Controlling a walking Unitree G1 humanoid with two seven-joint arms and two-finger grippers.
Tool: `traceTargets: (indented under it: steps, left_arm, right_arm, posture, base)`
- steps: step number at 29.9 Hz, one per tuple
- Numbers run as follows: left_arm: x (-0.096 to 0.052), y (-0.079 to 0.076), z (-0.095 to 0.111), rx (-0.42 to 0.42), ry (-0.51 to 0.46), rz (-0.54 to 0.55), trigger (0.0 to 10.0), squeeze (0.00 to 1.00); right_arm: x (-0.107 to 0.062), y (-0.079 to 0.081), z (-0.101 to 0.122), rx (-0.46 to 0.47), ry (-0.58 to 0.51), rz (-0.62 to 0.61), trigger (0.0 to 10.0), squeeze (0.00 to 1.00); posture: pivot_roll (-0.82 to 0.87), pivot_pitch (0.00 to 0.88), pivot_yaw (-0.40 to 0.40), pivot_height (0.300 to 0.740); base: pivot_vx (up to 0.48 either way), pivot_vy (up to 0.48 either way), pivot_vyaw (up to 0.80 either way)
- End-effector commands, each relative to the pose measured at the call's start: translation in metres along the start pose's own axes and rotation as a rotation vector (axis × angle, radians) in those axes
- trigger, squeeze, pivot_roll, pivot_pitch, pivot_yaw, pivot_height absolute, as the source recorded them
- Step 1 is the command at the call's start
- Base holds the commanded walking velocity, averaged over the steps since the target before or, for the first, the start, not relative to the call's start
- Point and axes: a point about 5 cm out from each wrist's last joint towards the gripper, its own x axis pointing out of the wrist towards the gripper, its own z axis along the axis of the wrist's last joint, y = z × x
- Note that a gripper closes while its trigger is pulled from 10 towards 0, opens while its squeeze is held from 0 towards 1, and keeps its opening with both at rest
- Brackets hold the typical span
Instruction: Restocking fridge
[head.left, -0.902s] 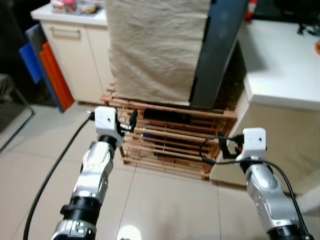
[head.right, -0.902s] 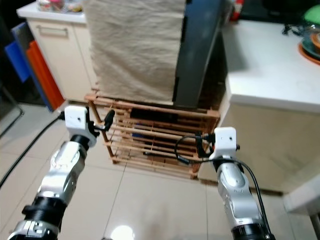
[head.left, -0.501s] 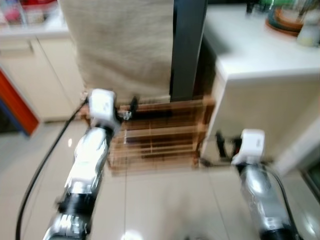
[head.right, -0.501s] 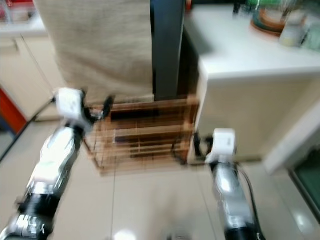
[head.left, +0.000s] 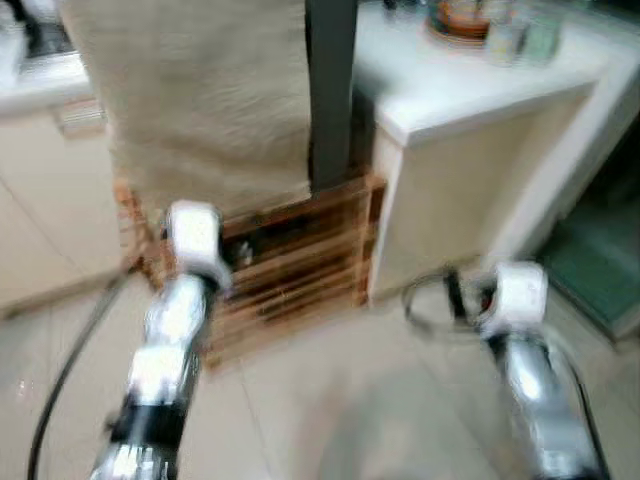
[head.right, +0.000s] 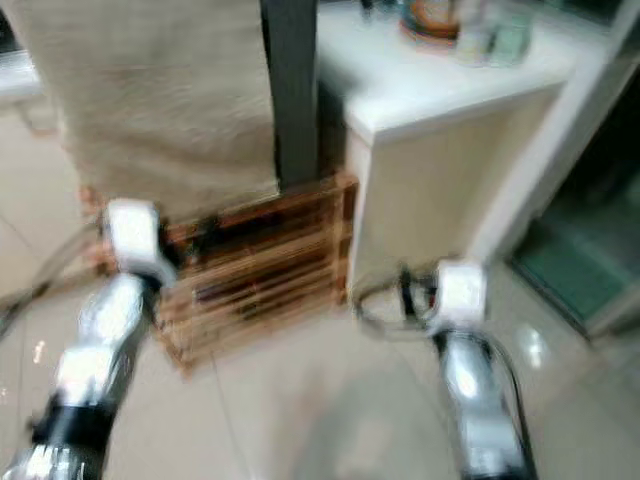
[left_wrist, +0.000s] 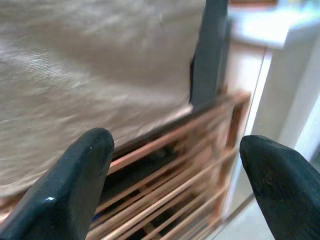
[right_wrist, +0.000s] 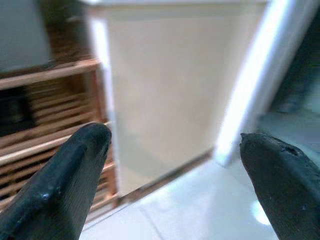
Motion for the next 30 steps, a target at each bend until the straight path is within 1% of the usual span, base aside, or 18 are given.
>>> traceTargets:
  steps: [1,2,4,5,6,7,8,11,14,17,23,26,27,28,30]
  left_arm:
    - [-0.006,0.011,-0.007,0.075,0.010,0.030,10.0,0.00]
    - [-0.010,0.015,-0.012,0.038,0.027,0.048,10.0,0.00]
    - [-0.011,0.017,-0.011,0.027,0.015,0.058,10.0,0.00]
    - [-0.012,0.018,-0.008,0.023,-0.003,0.058,10.0,0.00]
    - [-0.011,0.019,0.000,0.014,-0.045,0.062,10.0,0.00]
    - [-0.011,0.019,0.000,0.014,-0.045,0.062,10.0,0.00]
    - [-0.009,0.021,0.007,0.001,-0.078,0.066,10.0,0.00]
    - [-0.006,0.021,0.016,-0.018,-0.130,0.061,10.0,0.00]
    - [-0.008,0.018,0.018,-0.033,-0.150,0.024,10.0,0.00]
    - [-0.008,0.016,0.019,-0.036,-0.155,0.017,10.0,0.00]
    - [-0.007,0.015,0.024,-0.042,-0.179,0.016,10.0,0.00]
    - [-0.010,0.010,0.023,-0.053,-0.189,-0.010,10.0,0.00]
    - [-0.013,0.005,0.022,-0.067,-0.194,-0.036,10.0,0.00]
    - [-0.013,0.005,0.022,-0.067,-0.194,-0.036,10.0,0.00]
    - [-0.018,0.003,0.018,-0.082,-0.182,-0.061,10.0,0.00]
  right_arm:
    - [0.002,0.005,0.013,-0.001,-0.070,-0.001,10.0,0.00]
    - [0.002,0.004,0.017,0.002,-0.090,-0.005,10.0,0.00]
    - [0.003,0.004,0.019,0.004,-0.102,-0.006,10.0,0.00]
    - [0.003,0.004,0.020,0.006,-0.108,-0.005,10.0,0.00]
    - [0.004,0.005,0.021,0.009,-0.116,-0.005,10.0,0.00]
    - [0.004,0.005,0.021,0.009,-0.116,-0.005,10.0,0.00]
    - [0.005,0.007,0.021,0.006,-0.120,0.004,10.0,0.00]
    - [0.006,0.011,0.022,-0.006,-0.127,0.024,10.0,0.00]
    - [0.008,0.011,0.022,-0.004,-0.124,0.025,10.0,0.00]
    - [0.010,0.011,0.021,-0.002,-0.121,0.026,10.0,0.00]
    - [0.014,0.021,0.019,0.004,-0.111,0.065,10.0,0.00]
    - [0.015,0.023,0.019,-0.002,-0.110,0.078,10.0,0.00]
    - [0.016,0.022,0.018,-0.006,-0.107,0.080,10.0,0.00]
    - [0.016,0.022,0.018,-0.006,-0.107,0.080,10.0,0.00]
    - [0.017,0.022,0.017,-0.012,-0.105,0.083,10.0,0.00]
  posture:
    - [-0.18,0.000,0.052,0.740]
    - [-0.18,0.000,0.052,0.740]
    - [-0.18,0.000,0.050,0.740]
    - [-0.18,0.000,0.048,0.740]
    - [-0.17,0.000,0.041,0.740]
    - [-0.17,0.000,0.041,0.740]
    - [-0.17,0.000,0.037,0.740]
    - [-0.16,0.000,0.033,0.740]
    - [-0.16,0.000,0.026,0.740]
    - [-0.15,0.000,0.020,0.740]
    - [-0.13,0.000,0.003,0.740]
    - [-0.13,0.000,-0.002,0.740]
    - [-0.13,0.000,-0.005,0.740]
    - [-0.13,0.000,-0.005,0.740]
    - [-0.14,0.000,-0.008,0.740]
  base:
    - [0.000,0.476,-0.77]
    - [0.000,0.476,-0.77]
    - [0.000,0.476,-0.77]
    - [0.000,0.476,-0.77]
    - [0.000,0.476,-0.77]
    - [0.000,0.476,-0.77]
    - [0.000,0.476,-0.77]
    - [0.000,0.476,-0.77]
    - [0.000,0.476,-0.77]
    - [0.000,0.476,-0.77]
    - [0.000,0.475,-0.77]
    - [0.000,0.472,-0.77]
    - [0.000,0.469,-0.77]
    - [0.000,0.469,-0.77]
    - [0.000,0.452,-0.77]
